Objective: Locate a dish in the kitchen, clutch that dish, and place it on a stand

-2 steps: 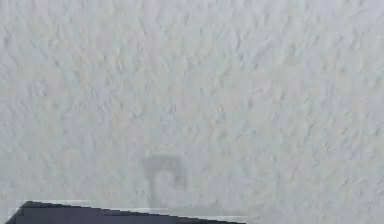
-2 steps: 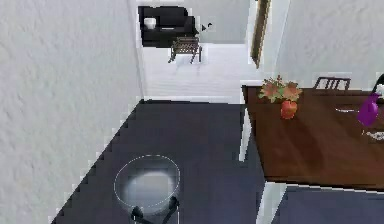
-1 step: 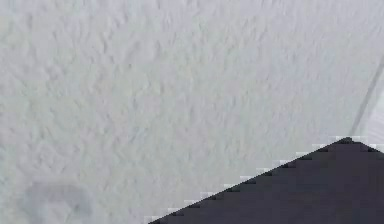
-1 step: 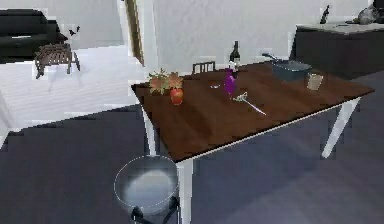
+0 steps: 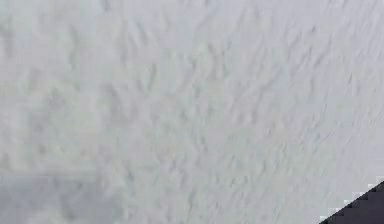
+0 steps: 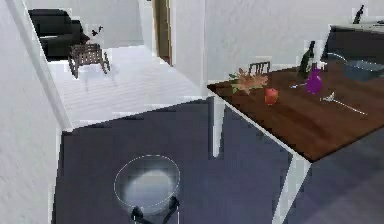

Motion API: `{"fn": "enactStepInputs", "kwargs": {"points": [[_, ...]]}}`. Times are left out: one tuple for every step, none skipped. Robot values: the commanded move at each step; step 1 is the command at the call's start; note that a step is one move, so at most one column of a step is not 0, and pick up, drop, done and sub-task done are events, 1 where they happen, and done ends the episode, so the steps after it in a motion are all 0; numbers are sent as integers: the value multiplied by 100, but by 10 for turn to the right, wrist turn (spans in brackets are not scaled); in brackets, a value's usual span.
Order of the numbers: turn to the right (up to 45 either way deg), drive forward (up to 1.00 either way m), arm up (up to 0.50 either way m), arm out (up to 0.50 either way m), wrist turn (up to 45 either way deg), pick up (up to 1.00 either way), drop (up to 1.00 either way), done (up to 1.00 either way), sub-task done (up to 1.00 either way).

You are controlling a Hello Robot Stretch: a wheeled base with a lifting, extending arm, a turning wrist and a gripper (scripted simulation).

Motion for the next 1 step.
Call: {"fn": "enactStepInputs", "kwargs": {"points": [[450,0,0,0,0,0,0,0,0]]}}
